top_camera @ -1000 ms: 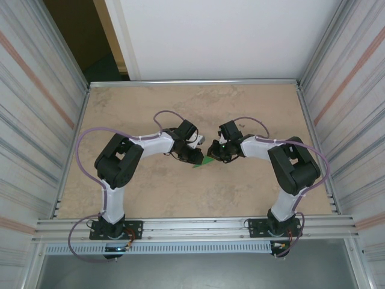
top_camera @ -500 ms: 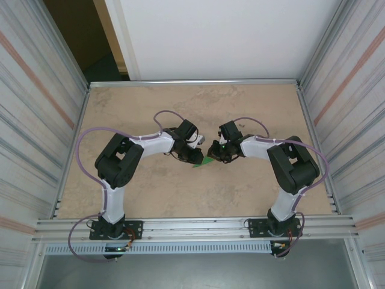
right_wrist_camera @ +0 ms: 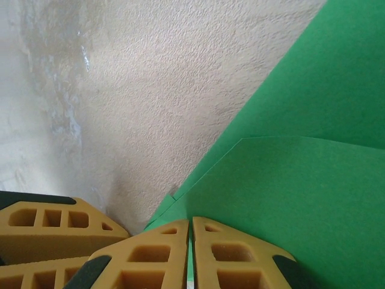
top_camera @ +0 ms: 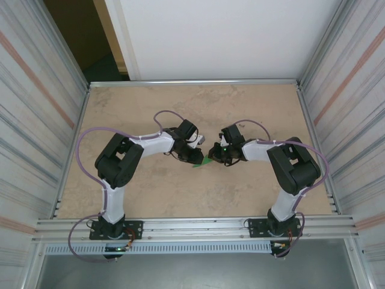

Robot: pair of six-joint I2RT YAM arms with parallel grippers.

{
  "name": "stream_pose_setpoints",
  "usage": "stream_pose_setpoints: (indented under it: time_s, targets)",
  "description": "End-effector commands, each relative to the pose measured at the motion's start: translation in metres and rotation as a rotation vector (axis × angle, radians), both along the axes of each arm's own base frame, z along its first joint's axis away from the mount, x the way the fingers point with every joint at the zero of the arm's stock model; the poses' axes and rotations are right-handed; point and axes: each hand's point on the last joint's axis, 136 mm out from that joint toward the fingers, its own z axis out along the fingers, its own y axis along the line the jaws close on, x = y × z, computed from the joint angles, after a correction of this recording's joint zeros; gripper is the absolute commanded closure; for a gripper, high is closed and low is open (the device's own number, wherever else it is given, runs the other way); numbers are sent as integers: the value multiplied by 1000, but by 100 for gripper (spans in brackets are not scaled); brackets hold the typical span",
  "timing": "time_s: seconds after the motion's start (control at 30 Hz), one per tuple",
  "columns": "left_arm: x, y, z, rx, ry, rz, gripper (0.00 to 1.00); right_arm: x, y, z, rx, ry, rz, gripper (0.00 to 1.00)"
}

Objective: Fold a paper plane with a square sheet of paper (pick it up from the middle)
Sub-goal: Fold the wing for the fifth time at the center of the table.

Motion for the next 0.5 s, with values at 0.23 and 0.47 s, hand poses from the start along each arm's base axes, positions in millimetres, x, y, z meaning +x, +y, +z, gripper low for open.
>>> stream_pose_setpoints:
  time_s: [0.23, 0.47]
  targets:
    - [9, 11, 33, -36, -60, 97, 70, -11, -1, -13, -44, 27, 136, 88]
    - [11, 8, 63, -171, -73, 136, 72, -5, 6, -10, -17, 31, 233, 89]
